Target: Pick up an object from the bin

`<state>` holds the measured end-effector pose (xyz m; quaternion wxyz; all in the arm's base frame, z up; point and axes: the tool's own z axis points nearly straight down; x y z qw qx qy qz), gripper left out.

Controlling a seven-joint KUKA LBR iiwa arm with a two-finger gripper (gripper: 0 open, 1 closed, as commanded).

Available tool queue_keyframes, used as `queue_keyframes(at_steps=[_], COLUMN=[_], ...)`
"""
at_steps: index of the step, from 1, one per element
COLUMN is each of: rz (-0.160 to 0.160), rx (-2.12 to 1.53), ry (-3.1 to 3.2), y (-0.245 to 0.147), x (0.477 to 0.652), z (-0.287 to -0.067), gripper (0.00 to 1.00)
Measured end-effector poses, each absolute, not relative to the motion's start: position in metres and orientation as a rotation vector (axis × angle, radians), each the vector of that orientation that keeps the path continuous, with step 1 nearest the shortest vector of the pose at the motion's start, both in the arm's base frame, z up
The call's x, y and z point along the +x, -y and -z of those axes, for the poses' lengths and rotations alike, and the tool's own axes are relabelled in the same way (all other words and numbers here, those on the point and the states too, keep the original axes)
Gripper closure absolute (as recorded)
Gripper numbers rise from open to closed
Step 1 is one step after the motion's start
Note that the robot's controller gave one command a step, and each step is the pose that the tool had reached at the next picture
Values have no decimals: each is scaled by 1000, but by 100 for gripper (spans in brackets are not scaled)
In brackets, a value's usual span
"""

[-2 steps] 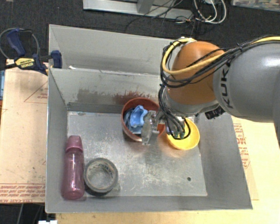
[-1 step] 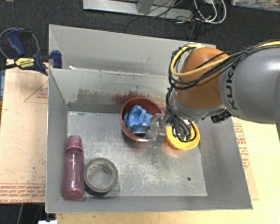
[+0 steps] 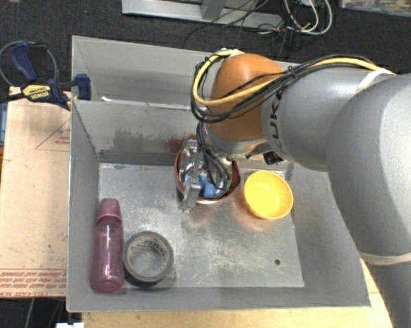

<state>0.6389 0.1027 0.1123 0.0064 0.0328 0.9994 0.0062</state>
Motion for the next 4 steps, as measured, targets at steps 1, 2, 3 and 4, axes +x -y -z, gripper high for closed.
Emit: queue_keyframes(at_steps=[1,2,3,4], rz=[-19,-20,-21,-21], rx=[103,107,107,144], ry=[-3127,-3137,-3136,-3165], y=[-103,-76,-76,-67], x=[639,629,630,639], z=[-112,-93,-93,-99], gripper=[0,100,100,100])
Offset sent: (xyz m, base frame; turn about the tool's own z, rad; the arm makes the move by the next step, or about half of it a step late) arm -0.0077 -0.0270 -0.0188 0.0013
